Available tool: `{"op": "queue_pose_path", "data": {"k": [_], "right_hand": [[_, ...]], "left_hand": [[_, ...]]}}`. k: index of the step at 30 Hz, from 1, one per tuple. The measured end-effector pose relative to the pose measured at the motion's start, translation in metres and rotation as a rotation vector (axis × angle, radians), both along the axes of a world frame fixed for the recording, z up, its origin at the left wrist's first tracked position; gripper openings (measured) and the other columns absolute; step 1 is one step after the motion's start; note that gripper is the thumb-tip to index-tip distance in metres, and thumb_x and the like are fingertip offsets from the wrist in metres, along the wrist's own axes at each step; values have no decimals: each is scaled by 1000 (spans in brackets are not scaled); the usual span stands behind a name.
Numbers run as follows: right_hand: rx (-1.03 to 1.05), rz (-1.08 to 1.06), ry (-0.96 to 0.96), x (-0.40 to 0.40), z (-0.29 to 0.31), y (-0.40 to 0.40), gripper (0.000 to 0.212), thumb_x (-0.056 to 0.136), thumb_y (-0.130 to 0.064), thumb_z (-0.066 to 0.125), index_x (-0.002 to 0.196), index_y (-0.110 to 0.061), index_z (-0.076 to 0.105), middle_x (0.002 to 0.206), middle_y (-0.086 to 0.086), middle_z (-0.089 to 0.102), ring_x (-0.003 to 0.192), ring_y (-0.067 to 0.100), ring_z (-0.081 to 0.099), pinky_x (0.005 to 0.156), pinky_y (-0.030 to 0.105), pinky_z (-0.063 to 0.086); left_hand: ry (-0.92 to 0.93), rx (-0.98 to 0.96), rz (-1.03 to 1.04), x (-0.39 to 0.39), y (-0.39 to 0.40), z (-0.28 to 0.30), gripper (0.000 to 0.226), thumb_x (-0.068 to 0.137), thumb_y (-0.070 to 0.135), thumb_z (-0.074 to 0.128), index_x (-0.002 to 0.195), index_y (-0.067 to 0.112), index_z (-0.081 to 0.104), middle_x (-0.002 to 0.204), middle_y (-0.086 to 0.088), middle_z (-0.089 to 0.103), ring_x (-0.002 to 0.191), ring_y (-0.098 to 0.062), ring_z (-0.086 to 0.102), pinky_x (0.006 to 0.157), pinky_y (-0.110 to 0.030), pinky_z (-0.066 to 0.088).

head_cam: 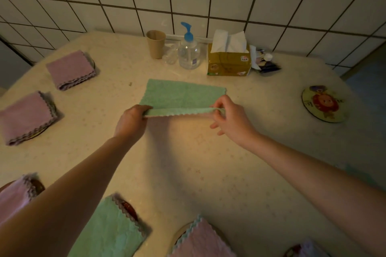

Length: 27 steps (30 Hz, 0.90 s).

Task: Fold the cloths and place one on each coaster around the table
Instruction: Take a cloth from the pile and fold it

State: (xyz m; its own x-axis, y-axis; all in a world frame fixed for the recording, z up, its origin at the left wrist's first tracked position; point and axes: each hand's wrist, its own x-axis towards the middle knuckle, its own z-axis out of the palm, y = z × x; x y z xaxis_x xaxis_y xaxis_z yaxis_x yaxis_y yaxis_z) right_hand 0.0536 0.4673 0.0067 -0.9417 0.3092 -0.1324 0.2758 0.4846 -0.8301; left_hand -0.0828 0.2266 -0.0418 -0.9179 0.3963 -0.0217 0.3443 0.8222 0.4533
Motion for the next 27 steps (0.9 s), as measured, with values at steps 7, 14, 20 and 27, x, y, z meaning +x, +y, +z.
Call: {"op": "queue_pose_path", "data": {"k": [7,14,20,27], "right_hand": [[-9,-267,138,-19,52,60,6,90,-20,54,96,-18,51,95,0,58,84,11,58,69,20,50],[98,-324,399,64,80,110,5,87,-16,56,90,-18,52,82,-9,57,65,-2,51,57,10,39],[60,-243,242,192,28,144,9,86,-11,57,94,-15,55,93,0,63,77,12,59,64,26,46],[81,-18,-70,298,-53,148,37,75,11,59,98,-17,56,101,-2,60,101,19,58,86,23,43]], "left_hand": [[-276,342,154,7,76,75,42,86,2,42,117,16,67,92,-21,66,63,-32,63,44,-19,46],[29,269,-23,72,128,103,36,90,7,50,123,11,63,121,-12,64,112,-28,57,90,-27,39],[39,193,-123,184,146,58,35,86,0,58,119,5,65,121,-16,63,115,-31,55,101,-28,36],[-186,-21,-91,297,137,-14,47,72,-7,56,117,4,67,118,-16,65,114,-34,58,103,-37,42]]}}
